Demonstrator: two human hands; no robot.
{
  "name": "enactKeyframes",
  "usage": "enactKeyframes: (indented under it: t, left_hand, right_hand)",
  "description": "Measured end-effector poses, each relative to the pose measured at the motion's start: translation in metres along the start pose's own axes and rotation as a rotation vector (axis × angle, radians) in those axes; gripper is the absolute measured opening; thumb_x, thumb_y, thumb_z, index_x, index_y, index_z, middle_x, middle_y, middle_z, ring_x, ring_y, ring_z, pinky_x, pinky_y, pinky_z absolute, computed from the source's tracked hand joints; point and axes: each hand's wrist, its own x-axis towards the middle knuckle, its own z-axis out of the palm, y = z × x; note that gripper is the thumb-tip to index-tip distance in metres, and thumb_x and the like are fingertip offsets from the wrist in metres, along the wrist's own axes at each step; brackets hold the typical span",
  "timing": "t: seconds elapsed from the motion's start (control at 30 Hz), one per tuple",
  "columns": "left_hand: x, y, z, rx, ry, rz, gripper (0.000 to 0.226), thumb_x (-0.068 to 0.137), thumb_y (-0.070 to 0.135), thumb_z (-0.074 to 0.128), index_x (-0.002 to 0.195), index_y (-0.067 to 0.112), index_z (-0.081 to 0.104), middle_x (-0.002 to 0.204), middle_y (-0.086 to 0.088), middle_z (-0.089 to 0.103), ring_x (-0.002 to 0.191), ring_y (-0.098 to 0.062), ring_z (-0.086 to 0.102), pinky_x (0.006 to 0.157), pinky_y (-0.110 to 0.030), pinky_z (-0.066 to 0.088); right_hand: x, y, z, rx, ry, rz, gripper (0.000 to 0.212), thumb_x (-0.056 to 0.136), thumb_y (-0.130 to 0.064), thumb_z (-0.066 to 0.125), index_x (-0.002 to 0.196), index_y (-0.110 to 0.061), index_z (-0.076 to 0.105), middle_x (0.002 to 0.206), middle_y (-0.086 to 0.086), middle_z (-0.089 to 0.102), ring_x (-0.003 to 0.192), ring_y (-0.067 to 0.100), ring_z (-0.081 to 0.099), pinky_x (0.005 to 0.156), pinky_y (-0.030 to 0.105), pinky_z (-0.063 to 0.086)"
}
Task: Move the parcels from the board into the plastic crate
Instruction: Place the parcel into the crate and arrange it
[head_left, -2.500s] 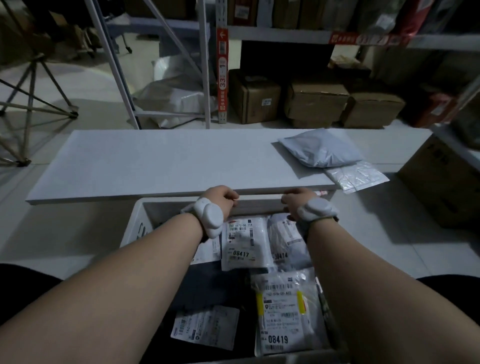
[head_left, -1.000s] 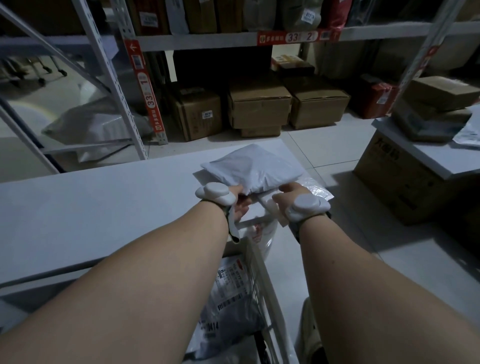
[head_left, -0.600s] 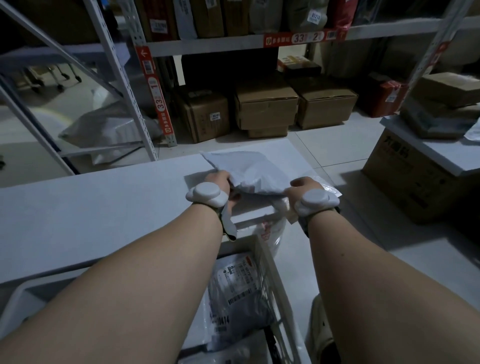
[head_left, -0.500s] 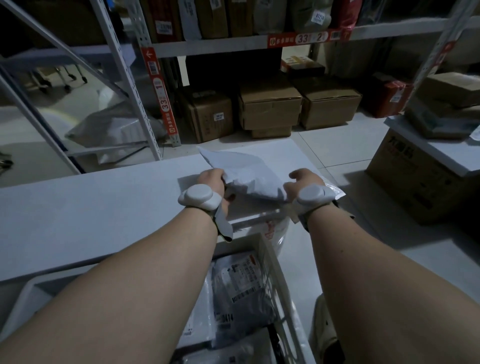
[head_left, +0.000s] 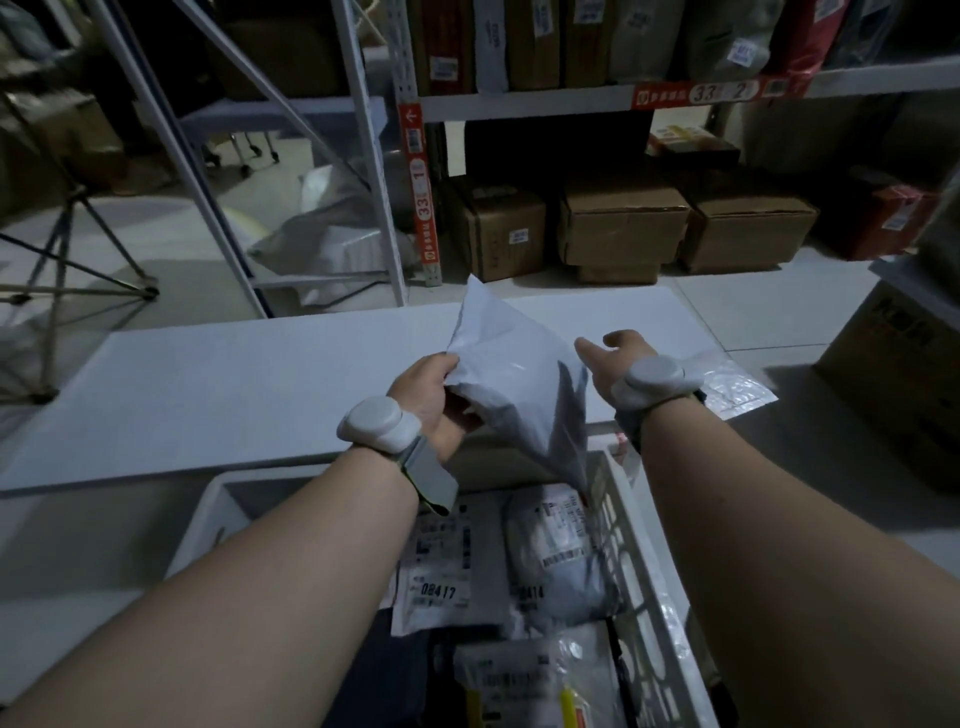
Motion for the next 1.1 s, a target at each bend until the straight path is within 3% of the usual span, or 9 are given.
enactKeyframes:
  t: [0.17,0.33,0.5,0.6,0.7,0.8,0.93,1.03,1.1]
  left_hand:
    - [-0.035,0.014,-0.040,-0.035,-0.056,0.005,0.024,0.092,0.012,0.040,0.093,0.006,0.063,0.100,-0.015,0.062,0.089,-0.030,0.058,0.083,-0.043,0.046]
    - [-0.064,0.020,-0.083,-0.059,-0.115,-0.044,0.030,0.094,0.015,0.039,0.106,0.002,0.063,0.101,-0.014,0.065,0.089,-0.030,0.061,0.084,-0.039,0.049]
    - [-0.080,0.021,-0.118,-0.018,-0.174,-0.082,0.029,0.096,0.018,0.036,0.103,0.004,0.060,0.099,-0.013,0.063,0.089,-0.029,0.059,0.081,-0.038,0.047]
    - [-0.086,0.017,-0.136,0.020,-0.160,-0.056,0.018,0.090,0.014,0.043,0.099,0.008,0.057,0.097,-0.013,0.058,0.083,-0.027,0.059,0.075,-0.034,0.050]
    - [-0.085,0.013,-0.151,0.056,-0.056,-0.076,0.033,0.092,0.010,0.040,0.076,0.008,0.070,0.083,-0.012,0.066,0.073,-0.027,0.062,0.070,-0.037,0.052]
    - [-0.088,0.008,-0.164,0.100,-0.039,-0.121,0.027,0.090,0.010,0.042,0.103,0.001,0.063,0.096,-0.016,0.064,0.084,-0.029,0.061,0.075,-0.038,0.050]
    - [-0.086,0.002,-0.171,0.172,0.067,-0.132,0.010,0.080,0.010,0.052,0.072,0.011,0.056,0.068,-0.007,0.054,0.063,-0.023,0.053,0.055,-0.027,0.046]
    - [-0.082,-0.002,-0.176,0.378,0.089,-0.091,0.017,0.086,0.010,0.051,0.071,0.019,0.050,0.079,-0.009,0.050,0.075,-0.022,0.048,0.067,-0.031,0.041]
    - [-0.083,-0.007,-0.176,0.502,0.088,-0.071,0.014,0.087,0.008,0.050,0.080,0.020,0.055,0.081,-0.010,0.054,0.076,-0.023,0.051,0.070,-0.033,0.043]
  right_hand:
    - [-0.020,0.015,0.034,0.348,-0.133,0.114,0.096,0.056,-0.083,0.054,0.123,-0.016,0.053,0.121,0.009,0.062,0.107,0.033,0.060,0.098,0.051,0.046]
    - [-0.062,0.034,0.072,0.672,-0.256,0.257,0.078,0.059,-0.076,0.068,0.104,-0.012,0.064,0.067,-0.002,0.063,0.067,0.018,0.062,0.080,0.038,0.051]
    - [-0.107,0.035,0.103,0.990,-0.412,0.387,0.051,0.086,-0.049,0.062,0.115,-0.007,0.061,0.112,0.013,0.067,0.105,0.031,0.062,0.077,0.043,0.052]
    - [-0.118,0.036,0.109,0.981,-0.425,0.381,0.043,0.088,-0.037,0.064,0.116,-0.004,0.061,0.111,0.014,0.069,0.104,0.031,0.064,0.077,0.044,0.052]
    - [-0.127,0.035,0.114,0.887,-0.335,0.344,0.043,0.083,-0.032,0.069,0.116,-0.005,0.062,0.104,0.012,0.072,0.094,0.030,0.069,0.073,0.041,0.055]
    - [-0.130,0.040,0.121,0.789,-0.171,0.321,0.067,0.061,-0.036,0.084,0.117,-0.007,0.061,0.104,0.014,0.071,0.088,0.035,0.070,0.076,0.051,0.056]
    - [-0.132,0.048,0.121,0.708,-0.049,0.277,0.083,0.044,-0.042,0.085,0.115,-0.011,0.058,0.106,0.015,0.067,0.090,0.038,0.067,0.080,0.060,0.053]
    - [-0.132,0.055,0.120,0.676,0.017,0.249,0.065,0.061,-0.037,0.085,0.111,-0.012,0.053,0.104,0.006,0.063,0.096,0.028,0.063,0.090,0.049,0.052]
    - [-0.122,0.070,0.123,0.640,0.062,0.290,0.092,0.040,-0.048,0.090,0.114,-0.010,0.051,0.109,0.007,0.062,0.103,0.030,0.062,0.093,0.049,0.051]
